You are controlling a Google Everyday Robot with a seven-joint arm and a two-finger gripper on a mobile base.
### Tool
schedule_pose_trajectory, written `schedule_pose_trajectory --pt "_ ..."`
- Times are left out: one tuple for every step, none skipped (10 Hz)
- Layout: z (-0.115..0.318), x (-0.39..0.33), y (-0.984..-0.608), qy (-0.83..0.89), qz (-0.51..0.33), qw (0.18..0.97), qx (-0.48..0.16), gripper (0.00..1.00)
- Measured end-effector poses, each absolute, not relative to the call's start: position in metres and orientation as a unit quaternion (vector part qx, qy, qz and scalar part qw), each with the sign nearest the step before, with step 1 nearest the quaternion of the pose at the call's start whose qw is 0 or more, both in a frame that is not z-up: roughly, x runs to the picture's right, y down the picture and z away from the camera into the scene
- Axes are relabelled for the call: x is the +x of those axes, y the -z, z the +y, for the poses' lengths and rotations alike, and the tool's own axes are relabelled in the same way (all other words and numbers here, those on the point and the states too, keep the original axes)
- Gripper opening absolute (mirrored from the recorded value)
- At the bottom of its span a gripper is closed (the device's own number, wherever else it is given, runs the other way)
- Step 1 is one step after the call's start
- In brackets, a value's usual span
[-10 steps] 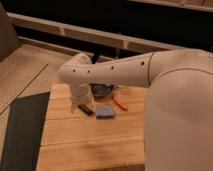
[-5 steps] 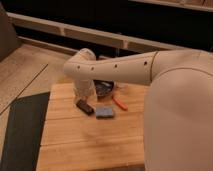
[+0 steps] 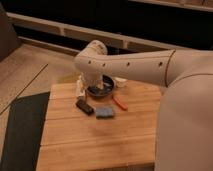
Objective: Wipe the white sponge on the table
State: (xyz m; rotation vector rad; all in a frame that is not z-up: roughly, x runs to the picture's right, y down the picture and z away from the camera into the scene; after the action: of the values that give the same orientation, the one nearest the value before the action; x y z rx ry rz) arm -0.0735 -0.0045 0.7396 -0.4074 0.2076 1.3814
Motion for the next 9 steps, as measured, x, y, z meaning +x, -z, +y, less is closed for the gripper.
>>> schedule_pose_trajectory --pt "-0.002 -0.072 -0.741 -0.631 0.098 0.747 -0.187 0.65" --pt "0.021 -0.061 -0.748 -0.641 0.12 0.732 -0.198 0.65" --pt "0.04 -0.049 -0.754 -0.653 0.14 0.714 -0.208 0.65" --pt "0.07 -0.027 -0.764 -0.678 0.168 0.681 -0.221 0.65" --pt "0.085 -0.016 -0.769 -0.693 0.179 0.66 -0.228 0.65" --pt "0.103 -0.002 -0.777 -0.709 0.193 0.637 -0.235 0.65" --pt "0.11 0.007 -0.782 -0.713 0.2 0.628 -0.237 0.65" --pt "0.11 0.009 -0.782 -0.715 0.201 0.627 -0.235 0.65" --pt "0.11 0.007 -0.783 -0.714 0.2 0.628 -0.237 0.65"
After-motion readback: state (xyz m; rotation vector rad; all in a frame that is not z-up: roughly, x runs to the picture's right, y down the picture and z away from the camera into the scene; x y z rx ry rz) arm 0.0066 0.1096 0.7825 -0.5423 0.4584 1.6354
